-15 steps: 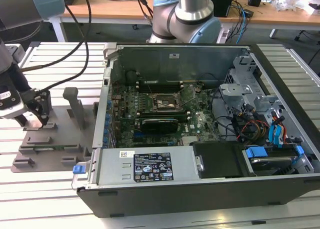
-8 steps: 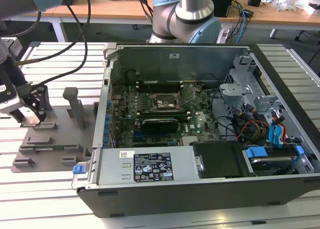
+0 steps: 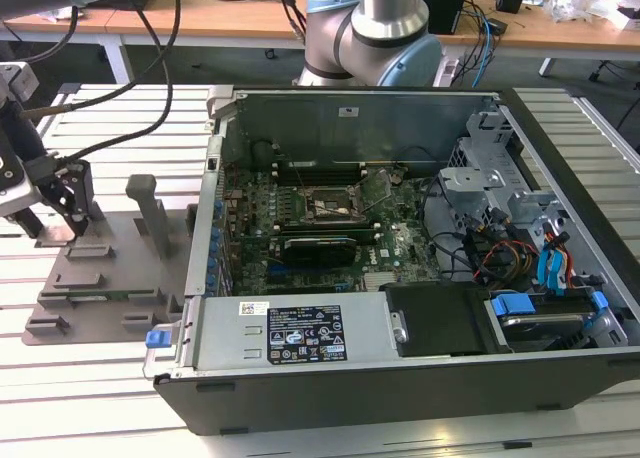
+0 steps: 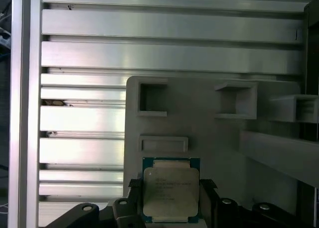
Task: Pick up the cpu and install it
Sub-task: 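Pick up the cpu and move it towards the insertion slot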
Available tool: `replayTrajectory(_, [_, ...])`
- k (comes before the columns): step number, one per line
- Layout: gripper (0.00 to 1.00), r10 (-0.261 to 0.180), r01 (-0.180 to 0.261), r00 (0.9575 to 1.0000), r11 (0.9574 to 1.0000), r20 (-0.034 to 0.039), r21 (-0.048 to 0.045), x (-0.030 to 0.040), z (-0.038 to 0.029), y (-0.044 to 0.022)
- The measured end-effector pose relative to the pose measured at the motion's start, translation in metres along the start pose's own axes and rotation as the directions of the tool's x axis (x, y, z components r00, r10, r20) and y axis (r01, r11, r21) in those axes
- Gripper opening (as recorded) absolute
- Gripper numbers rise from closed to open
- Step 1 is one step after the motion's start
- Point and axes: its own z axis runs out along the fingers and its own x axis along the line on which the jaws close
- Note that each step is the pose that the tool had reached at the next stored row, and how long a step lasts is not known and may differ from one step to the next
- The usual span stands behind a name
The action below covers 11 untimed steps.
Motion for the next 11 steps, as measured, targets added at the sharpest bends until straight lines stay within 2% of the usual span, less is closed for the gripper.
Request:
replayTrajectory(4, [0.55, 0.000, 0.000, 1.0000, 1.0000, 0.0000, 0.0000, -0.0003, -0.0095, 0.0000])
replayTrajectory(11, [0.55, 0.000, 0.000, 1.0000, 1.0000, 0.0001, 0.0000, -0.0006, -0.0209, -0.0001])
